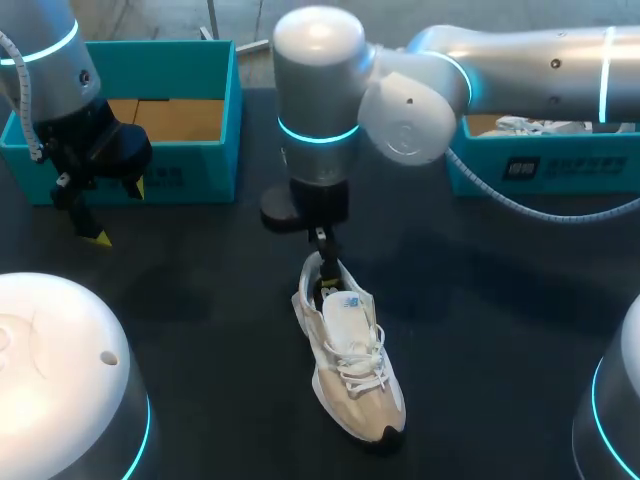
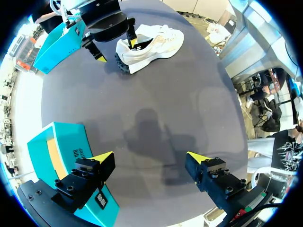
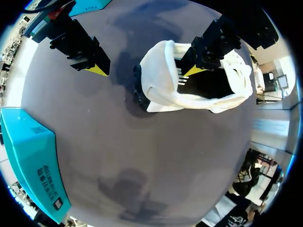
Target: Take the shoe out of the shoebox, open the shoe tongue, remove and reinsert the insole, then place the shoe into the shoebox
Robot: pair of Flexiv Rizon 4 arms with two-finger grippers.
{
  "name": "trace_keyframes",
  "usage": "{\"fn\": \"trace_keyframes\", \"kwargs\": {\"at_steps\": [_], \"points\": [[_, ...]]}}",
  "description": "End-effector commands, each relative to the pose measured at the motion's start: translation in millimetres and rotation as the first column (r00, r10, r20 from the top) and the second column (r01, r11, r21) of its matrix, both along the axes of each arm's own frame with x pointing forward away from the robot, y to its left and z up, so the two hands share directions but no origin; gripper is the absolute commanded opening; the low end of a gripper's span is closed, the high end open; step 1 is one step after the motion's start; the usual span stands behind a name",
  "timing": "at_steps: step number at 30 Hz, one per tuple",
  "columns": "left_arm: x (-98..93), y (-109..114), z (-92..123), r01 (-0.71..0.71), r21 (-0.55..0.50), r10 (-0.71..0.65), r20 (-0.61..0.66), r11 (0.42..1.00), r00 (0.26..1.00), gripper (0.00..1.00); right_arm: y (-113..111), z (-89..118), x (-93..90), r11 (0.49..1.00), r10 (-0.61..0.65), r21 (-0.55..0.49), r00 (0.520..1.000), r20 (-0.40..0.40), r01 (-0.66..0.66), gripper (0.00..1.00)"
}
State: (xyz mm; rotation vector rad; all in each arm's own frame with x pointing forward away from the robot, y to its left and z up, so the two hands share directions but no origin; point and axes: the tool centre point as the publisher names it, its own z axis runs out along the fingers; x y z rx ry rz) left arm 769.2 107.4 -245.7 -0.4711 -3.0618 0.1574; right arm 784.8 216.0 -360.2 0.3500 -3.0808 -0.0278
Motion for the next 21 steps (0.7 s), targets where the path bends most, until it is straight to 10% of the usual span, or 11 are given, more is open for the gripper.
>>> {"fn": "trace_keyframes", "kwargs": {"at_steps": [1, 13, 14, 17, 21], "points": [[-0.4, 0, 0, -0.001, 0.003, 0.001, 0.001, 1.000, 1.000, 1.00, 4, -12, 3.4, 1.000, 0.002, -0.002, 1.000, -0.016, -0.002, 1.00], [-0.4, 0, 0, -0.001, 0.003, 0.001, 0.001, 1.000, 1.000, 1.00, 6, -22, -2.3, 1.000, -0.001, 0.009, 1.000, -0.031, 0.002, 0.95], [-0.4, 0, 0, -0.001, 0.003, 0.001, 0.001, 1.000, 1.000, 1.00, 6, -22, -2.3, 1.000, -0.003, 0.010, 1.000, -0.031, 0.003, 0.63], [-0.4, 0, 0, -0.001, 0.003, 0.001, 0.001, 1.000, 1.000, 1.00, 6, -22, -3.0, 1.000, -0.007, 0.016, 1.000, -0.029, 0.007, 0.11], [-0.4, 0, 0, -0.001, 0.003, 0.001, 0.001, 1.000, 1.000, 1.00, 6, -22, -3.8, 1.000, -0.012, 0.017, 1.000, -0.028, 0.013, 0.00]]}}
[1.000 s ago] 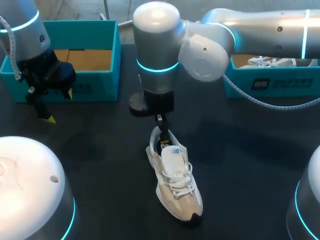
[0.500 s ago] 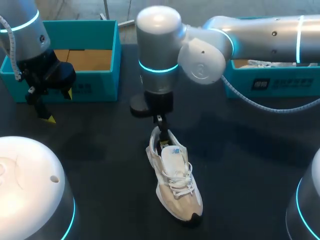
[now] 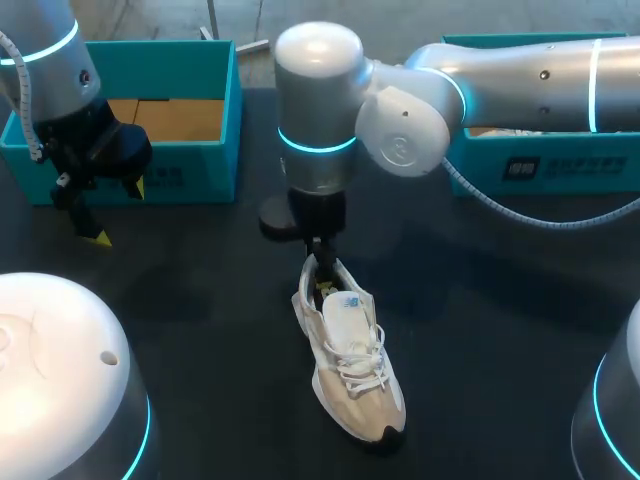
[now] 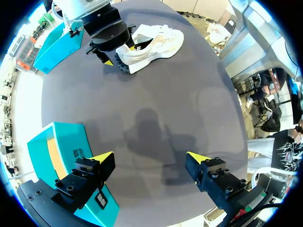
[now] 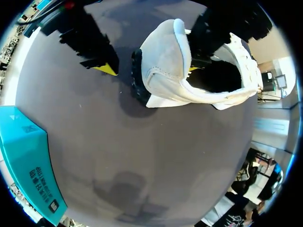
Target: Take the shoe out of the shoebox, open the shoe tongue, remove and reinsert the insole, then place the shoe into the shoebox
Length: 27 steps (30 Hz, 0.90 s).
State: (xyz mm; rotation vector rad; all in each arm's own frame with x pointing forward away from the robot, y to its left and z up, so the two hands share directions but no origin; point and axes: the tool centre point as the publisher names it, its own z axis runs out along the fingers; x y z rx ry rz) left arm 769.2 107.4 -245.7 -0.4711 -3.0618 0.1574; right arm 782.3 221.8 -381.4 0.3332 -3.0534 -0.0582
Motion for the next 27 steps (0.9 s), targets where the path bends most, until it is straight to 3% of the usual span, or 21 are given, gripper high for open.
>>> {"fn": "trace_keyframes", "kwargs": {"at_steps": [1, 12, 23, 27], "points": [[-0.4, 0, 0, -0.001, 0.003, 0.001, 0.001, 1.000, 1.000, 1.00, 1, 0, -1.7, 1.000, -0.005, 0.001, 1.000, 0.005, 0.005, 0.00], [-0.4, 0, 0, -0.001, 0.003, 0.001, 0.001, 1.000, 1.000, 1.00, -3, 15, -4.3, 0.999, -0.031, -0.010, 0.998, 0.048, 0.032, 0.00], [-0.4, 0, 0, -0.001, 0.003, 0.001, 0.001, 1.000, 1.000, 1.00, -35, 79, 14.7, 0.995, -0.066, -0.066, 0.982, 0.176, 0.079, 0.00], [-0.4, 0, 0, -0.001, 0.003, 0.001, 0.001, 1.000, 1.000, 1.00, -50, 101, 23.3, 0.995, -0.085, -0.035, 0.977, 0.195, 0.094, 0.00]]}}
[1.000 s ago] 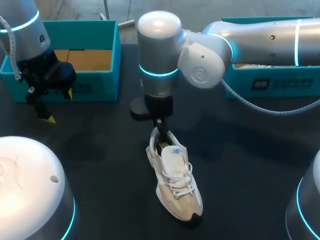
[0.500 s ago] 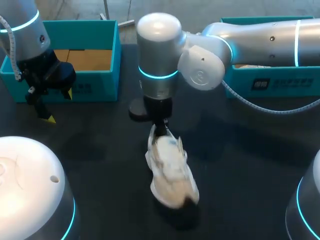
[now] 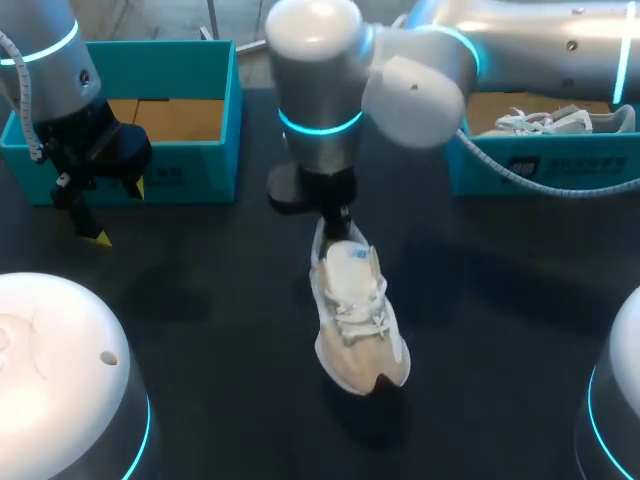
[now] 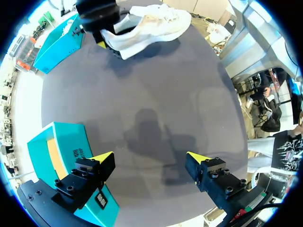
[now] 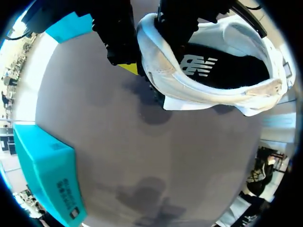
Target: Take the shoe out of the shoebox, open the shoe tongue, remove and reinsert the insole, then place the shoe into the shoebox
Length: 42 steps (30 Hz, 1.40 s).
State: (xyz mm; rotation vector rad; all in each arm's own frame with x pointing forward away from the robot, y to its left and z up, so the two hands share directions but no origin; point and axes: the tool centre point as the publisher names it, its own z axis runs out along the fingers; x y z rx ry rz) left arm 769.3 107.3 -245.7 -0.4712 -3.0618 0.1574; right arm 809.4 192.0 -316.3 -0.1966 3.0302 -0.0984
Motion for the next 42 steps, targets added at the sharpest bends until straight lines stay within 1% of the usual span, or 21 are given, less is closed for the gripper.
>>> {"fn": "trace_keyframes", "kwargs": {"at_steps": [1, 17, 19, 22, 24, 27, 32, 34, 36, 39, 40, 42], "points": [[-0.4, 0, 0, -0.001, 0.003, 0.001, 0.001, 1.000, 1.000, 1.00, -20, 36, -3.8, 0.999, 0.001, 0.042, 1.000, 0.015, -0.002, 0.00], [-0.4, 0, 0, -0.001, 0.003, 0.001, 0.001, 1.000, 1.000, 1.00, -21, 36, -3.4, 0.999, -0.008, 0.033, 1.000, 0.018, 0.007, 0.00], [4.9, 2, 1, -0.040, 0.020, 0.040, -0.023, 0.999, 0.999, 1.00, -27, 38, 0.0, 0.999, -0.025, 0.040, 0.999, 0.025, 0.024, 0.00], [16.5, 9, 2, -0.160, 0.046, 0.164, -0.088, 0.986, 0.983, 1.00, -39, 44, 8.9, 0.997, -0.062, 0.041, 0.998, 0.030, 0.061, 0.00], [21.9, 16, 4, -0.224, 0.037, 0.227, -0.118, 0.974, 0.967, 1.00, -48, 49, 16.4, 0.996, -0.088, 0.036, 0.996, 0.032, 0.086, 0.00], [31.5, 27, 5, -0.349, 0.073, 0.356, -0.121, 0.934, 0.927, 1.00, -61, 61, 26.9, 0.994, -0.109, 0.021, 0.992, 0.058, 0.108, 0.00], [44.7, 45, 6, -0.534, 0.154, 0.550, -0.089, 0.831, 0.831, 1.00, -83, 84, 48.0, 0.993, -0.115, -0.012, 0.988, 0.103, 0.117, 0.00], [49.8, 53, 9, -0.577, 0.167, 0.593, -0.071, 0.799, 0.802, 1.00, -93, 91, 60.0, 0.994, -0.107, -0.011, 0.987, 0.117, 0.109, 0.00], [56.2, 62, 11, -0.614, 0.171, 0.630, -0.058, 0.771, 0.775, 1.00, -104, 97, 72.9, 0.996, -0.087, 0.012, 0.987, 0.134, 0.086, 0.00], [69.5, 78, 11, -0.686, 0.190, 0.705, -0.051, 0.702, 0.707, 1.00, -117, 105, 90.0, 0.997, -0.075, 0.011, 0.987, 0.146, 0.074, 0.00], [74.7, 83, 12, -0.717, 0.197, 0.738, -0.056, 0.668, 0.672, 1.00, -121, 108, 96.6, 0.996, -0.085, -0.005, 0.986, 0.146, 0.087, 0.00], [82.7, 95, 13, -0.773, 0.197, 0.795, -0.073, 0.603, 0.602, 1.00, -131, 112, 108.2, 0.996, -0.092, -0.004, 0.985, 0.146, 0.093, 0.00]]}}
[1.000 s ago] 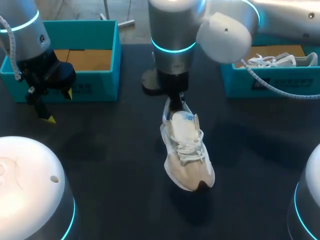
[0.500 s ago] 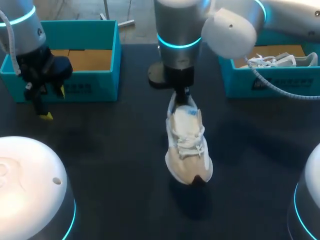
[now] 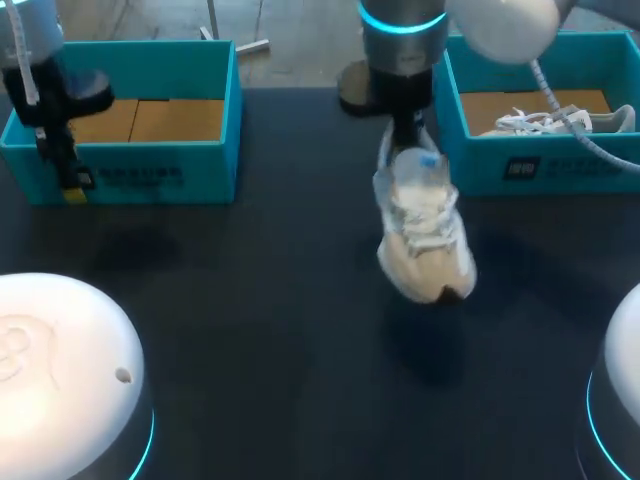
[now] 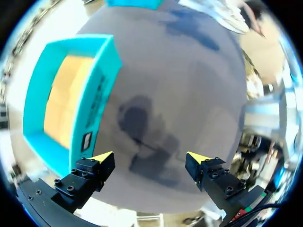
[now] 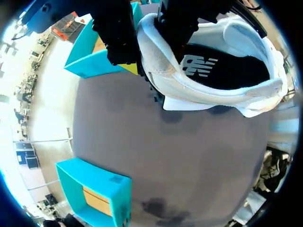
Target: Take the shoe out of the shoebox, open the shoe tongue, remove and reinsert the insole, then place the shoe into the shoebox
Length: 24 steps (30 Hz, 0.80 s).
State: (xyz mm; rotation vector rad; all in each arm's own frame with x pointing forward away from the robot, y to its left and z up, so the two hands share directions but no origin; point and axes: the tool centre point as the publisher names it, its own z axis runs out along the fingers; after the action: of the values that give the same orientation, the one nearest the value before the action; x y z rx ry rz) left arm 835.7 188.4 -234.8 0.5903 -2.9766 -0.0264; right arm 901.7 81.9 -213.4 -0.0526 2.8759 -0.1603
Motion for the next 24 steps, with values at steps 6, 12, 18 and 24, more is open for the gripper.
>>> {"fn": "trace_keyframes", "kwargs": {"at_steps": [6, 12, 18, 24], "points": [[35.2, 40, 12, -0.480, 0.016, 0.480, -0.053, 0.877, 0.875, 1.00, -36, 18, 35.0, 1.000, -0.014, 0.014, 1.000, -0.018, 0.014, 0.00], [35.2, 40, 12, -0.480, 0.016, 0.480, -0.053, 0.877, 0.875, 1.00, -36, 18, 35.0, 1.000, -0.014, 0.014, 1.000, -0.018, 0.014, 0.00], [35.2, 40, 12, -0.480, 0.016, 0.480, -0.053, 0.877, 0.875, 1.00, -36, 18, 35.0, 1.000, -0.014, 0.014, 1.000, -0.018, 0.014, 0.00], [47.6, 50, 19, -0.586, 0.012, 0.586, -0.021, 0.811, 0.810, 1.00, -55, 28, 52.9, 0.999, -0.036, 0.009, 0.999, 0.003, 0.036, 0.00]]}}
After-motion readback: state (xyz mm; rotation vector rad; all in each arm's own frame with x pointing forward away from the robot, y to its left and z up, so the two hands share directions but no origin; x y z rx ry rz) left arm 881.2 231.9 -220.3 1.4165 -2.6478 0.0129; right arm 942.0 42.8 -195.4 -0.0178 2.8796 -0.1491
